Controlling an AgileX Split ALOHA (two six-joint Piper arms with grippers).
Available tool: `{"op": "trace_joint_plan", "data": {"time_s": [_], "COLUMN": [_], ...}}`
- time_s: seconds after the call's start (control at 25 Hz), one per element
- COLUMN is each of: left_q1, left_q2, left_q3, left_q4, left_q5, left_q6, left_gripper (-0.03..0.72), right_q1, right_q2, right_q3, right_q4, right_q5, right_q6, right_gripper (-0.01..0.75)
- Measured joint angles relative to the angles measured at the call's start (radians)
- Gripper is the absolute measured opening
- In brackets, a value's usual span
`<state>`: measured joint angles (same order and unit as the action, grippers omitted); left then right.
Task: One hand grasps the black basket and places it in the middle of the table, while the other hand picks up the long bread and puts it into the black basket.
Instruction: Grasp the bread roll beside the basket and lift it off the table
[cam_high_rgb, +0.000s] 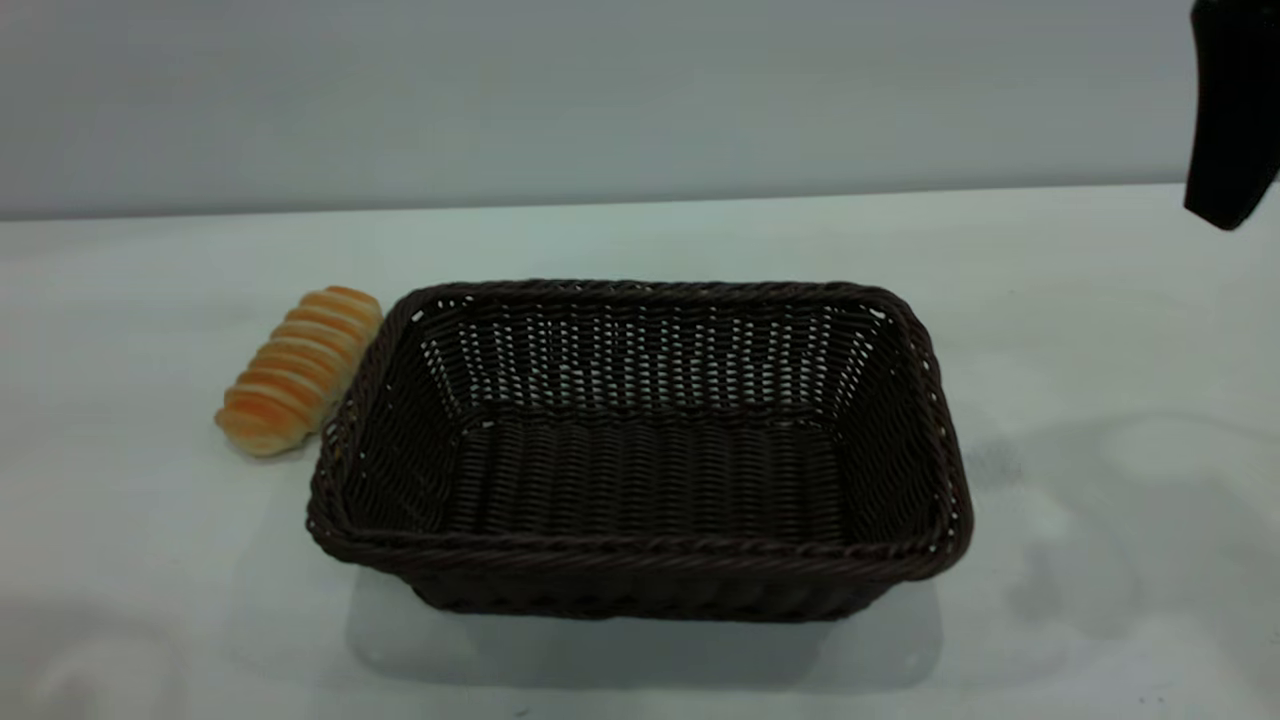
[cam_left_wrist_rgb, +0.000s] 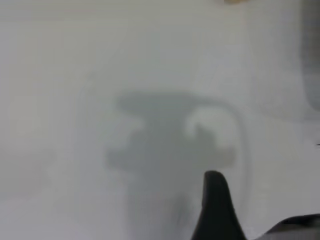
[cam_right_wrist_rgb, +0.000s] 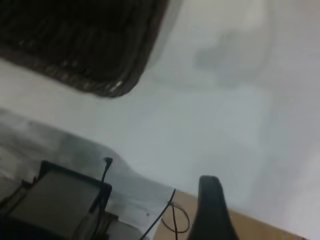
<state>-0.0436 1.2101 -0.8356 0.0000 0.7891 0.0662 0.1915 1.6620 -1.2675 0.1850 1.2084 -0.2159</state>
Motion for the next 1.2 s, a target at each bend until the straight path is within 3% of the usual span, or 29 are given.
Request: {"op": "trace_joint_plan", "data": {"time_s": [0.2, 0.56, 0.92, 1.2], "left_q1": [0.0, 0.0, -0.019, -0.048], "left_q2": [0.289, 0.571, 0.834, 0.98], "left_q3": [-0.098, -0.154, -0.395, -0.438], "left_q4": [-0.069, -0.141, -0.146, -0.146], "left_q5": [-0.102, -0.39, -0.444, -0.553], "left_q6": [0.152, 0.18, 0.334, 0.416], "left_gripper": [0.553, 0.553, 0.553, 0.553], "right_q1": [0.049, 0.05, 0.05, 0.05], "right_q2": [-0.105, -0.256, -0.322, -0.322], "right_q3": [0.08, 0.151, 0.151, 0.151], "right_q4": [-0.006, -0.028, -0.03, -0.03], "right_q5": [0.003, 0.008, 0.013, 0.014], "right_q6": [0.006, 0.023, 0.026, 0.03], "right_gripper": [0.577, 0.577, 0.577, 0.577]}}
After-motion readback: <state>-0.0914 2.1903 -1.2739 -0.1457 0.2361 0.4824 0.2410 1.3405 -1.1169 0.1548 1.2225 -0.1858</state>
